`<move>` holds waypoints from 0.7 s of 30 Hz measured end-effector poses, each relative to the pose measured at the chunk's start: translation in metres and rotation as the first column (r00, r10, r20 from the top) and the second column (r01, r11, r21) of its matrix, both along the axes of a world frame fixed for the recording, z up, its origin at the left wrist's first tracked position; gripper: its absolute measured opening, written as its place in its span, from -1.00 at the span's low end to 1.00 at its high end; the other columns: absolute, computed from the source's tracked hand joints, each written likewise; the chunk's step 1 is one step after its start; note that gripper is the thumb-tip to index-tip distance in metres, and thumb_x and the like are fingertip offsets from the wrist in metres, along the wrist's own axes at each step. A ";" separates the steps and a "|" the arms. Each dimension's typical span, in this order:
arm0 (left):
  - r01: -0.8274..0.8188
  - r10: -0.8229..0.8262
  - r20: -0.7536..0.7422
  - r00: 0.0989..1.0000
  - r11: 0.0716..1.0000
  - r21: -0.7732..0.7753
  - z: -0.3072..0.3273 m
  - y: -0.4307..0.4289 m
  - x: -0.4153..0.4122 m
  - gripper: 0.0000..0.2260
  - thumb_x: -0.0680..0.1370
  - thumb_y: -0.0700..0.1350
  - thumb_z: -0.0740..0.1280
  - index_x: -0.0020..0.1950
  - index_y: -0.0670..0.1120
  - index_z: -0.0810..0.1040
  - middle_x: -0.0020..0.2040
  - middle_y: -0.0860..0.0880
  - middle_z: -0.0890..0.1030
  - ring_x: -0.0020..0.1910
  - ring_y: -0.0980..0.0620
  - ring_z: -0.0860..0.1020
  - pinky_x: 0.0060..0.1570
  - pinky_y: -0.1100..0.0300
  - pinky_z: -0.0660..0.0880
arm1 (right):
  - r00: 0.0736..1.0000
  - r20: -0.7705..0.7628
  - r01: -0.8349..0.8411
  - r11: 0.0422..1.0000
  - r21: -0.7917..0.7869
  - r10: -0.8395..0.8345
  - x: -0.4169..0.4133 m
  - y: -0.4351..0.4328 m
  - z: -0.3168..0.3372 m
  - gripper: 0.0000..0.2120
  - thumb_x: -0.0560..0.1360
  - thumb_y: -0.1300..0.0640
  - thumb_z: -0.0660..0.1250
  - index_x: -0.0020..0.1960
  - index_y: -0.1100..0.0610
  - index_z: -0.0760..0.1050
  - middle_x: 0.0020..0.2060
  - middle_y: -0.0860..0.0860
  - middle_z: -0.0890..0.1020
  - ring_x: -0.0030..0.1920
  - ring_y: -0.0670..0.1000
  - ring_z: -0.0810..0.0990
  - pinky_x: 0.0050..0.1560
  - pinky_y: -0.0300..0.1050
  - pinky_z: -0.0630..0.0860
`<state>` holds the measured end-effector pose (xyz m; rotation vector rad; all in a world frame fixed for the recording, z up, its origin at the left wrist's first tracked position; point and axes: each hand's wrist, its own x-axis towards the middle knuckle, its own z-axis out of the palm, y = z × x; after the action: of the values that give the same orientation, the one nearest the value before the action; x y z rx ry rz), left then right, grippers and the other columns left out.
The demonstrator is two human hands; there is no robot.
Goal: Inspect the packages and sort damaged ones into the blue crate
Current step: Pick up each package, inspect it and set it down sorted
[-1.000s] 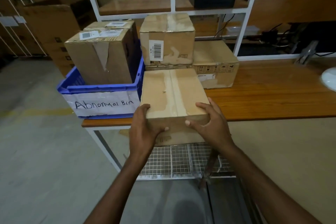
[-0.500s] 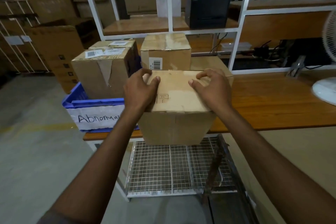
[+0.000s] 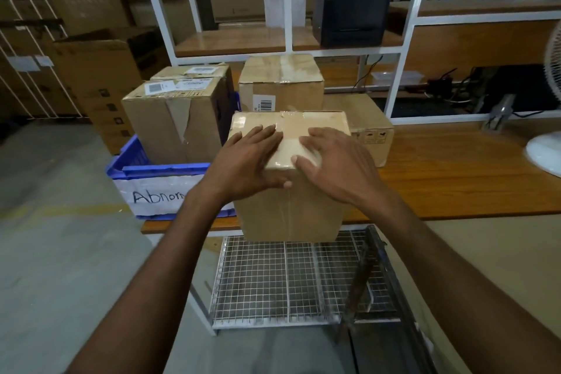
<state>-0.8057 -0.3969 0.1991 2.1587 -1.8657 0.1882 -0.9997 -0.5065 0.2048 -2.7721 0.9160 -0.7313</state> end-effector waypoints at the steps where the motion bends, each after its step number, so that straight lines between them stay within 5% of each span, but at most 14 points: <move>1: -0.035 0.036 0.039 0.999 0.999 -0.038 -0.003 0.002 0.000 -0.07 0.45 0.48 0.28 0.68 0.01 0.14 0.68 0.01 0.13 0.66 -0.01 0.08 0.59 -0.12 0.08 | 0.998 -0.059 -0.035 0.999 -0.003 0.035 0.000 0.003 -0.005 -0.35 0.62 -0.33 0.13 0.58 0.00 0.37 0.59 0.02 0.35 0.58 0.05 0.26 0.56 0.03 0.15; 4: -0.052 0.067 0.097 0.993 0.988 -0.145 -0.015 0.007 -0.005 -0.13 0.49 0.49 0.14 0.65 -0.03 0.26 0.63 -0.02 0.27 0.63 -0.06 0.20 0.55 -0.16 0.16 | 0.988 -0.148 -0.053 0.995 -0.078 0.041 0.000 0.004 -0.016 -0.25 0.60 -0.41 0.03 0.66 -0.02 0.18 0.65 0.01 0.20 0.65 0.04 0.12 0.61 0.01 -0.01; 13: -0.076 0.098 0.126 0.987 0.983 -0.165 -0.013 0.000 -0.008 -0.25 0.54 0.38 0.29 0.61 0.01 0.33 0.60 0.01 0.34 0.60 -0.04 0.27 0.52 -0.23 0.15 | 0.984 -0.176 -0.031 0.993 -0.113 0.011 0.005 -0.001 -0.012 -0.36 0.67 -0.29 0.13 0.65 -0.02 0.21 0.64 0.03 0.24 0.64 0.06 0.15 0.60 0.03 0.05; 17: -0.140 0.154 0.011 0.988 0.925 -0.353 -0.027 0.003 -0.007 -0.29 0.45 0.46 0.31 0.46 0.05 0.50 0.46 -0.04 0.47 0.42 -0.10 0.43 0.43 -0.23 0.27 | 0.989 -0.146 -0.001 0.992 -0.126 -0.017 0.006 0.001 -0.018 -0.35 0.67 -0.32 0.06 0.66 -0.02 0.19 0.64 0.02 0.23 0.64 0.06 0.13 0.61 0.08 0.04; 21: -0.197 0.124 -0.171 0.977 0.826 -0.528 -0.050 0.011 -0.019 -0.33 0.42 0.34 0.47 0.40 -0.02 0.52 0.53 -0.14 0.30 0.45 -0.15 0.36 0.35 -0.06 0.38 | 0.992 -0.114 0.031 0.990 -0.136 -0.046 -0.001 0.017 -0.027 -0.31 0.66 -0.37 -0.07 0.66 -0.02 0.18 0.65 0.02 0.20 0.65 0.06 0.12 0.62 0.11 0.05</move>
<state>-0.8243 -0.3854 0.1493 1.8660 -1.3402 0.5313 -1.0005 -0.4896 0.1783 -2.9500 0.9786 -0.6648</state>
